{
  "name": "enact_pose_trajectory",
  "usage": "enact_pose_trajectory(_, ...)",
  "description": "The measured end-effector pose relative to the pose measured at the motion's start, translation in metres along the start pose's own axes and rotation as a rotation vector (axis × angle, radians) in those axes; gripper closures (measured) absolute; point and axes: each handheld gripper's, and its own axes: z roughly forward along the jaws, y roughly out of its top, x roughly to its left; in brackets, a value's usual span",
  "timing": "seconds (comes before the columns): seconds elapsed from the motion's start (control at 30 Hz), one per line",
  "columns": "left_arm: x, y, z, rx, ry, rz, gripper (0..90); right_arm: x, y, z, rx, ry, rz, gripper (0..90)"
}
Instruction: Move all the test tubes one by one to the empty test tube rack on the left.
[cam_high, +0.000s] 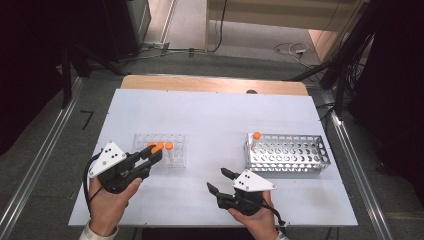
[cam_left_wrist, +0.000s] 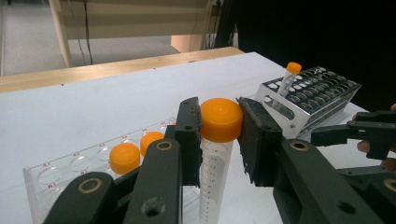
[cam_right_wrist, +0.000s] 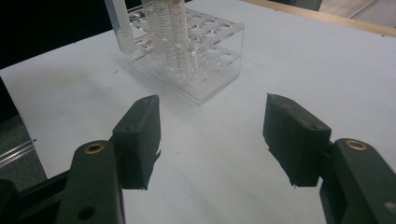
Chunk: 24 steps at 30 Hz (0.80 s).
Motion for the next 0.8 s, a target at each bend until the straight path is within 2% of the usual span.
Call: enact_pose_trajectory(0.8,0.013,0.001,-0.005,-0.011,0.038,-0.026,70.5,0.0,0.0,0.0,-0.001,0.0,0.002,36.0)
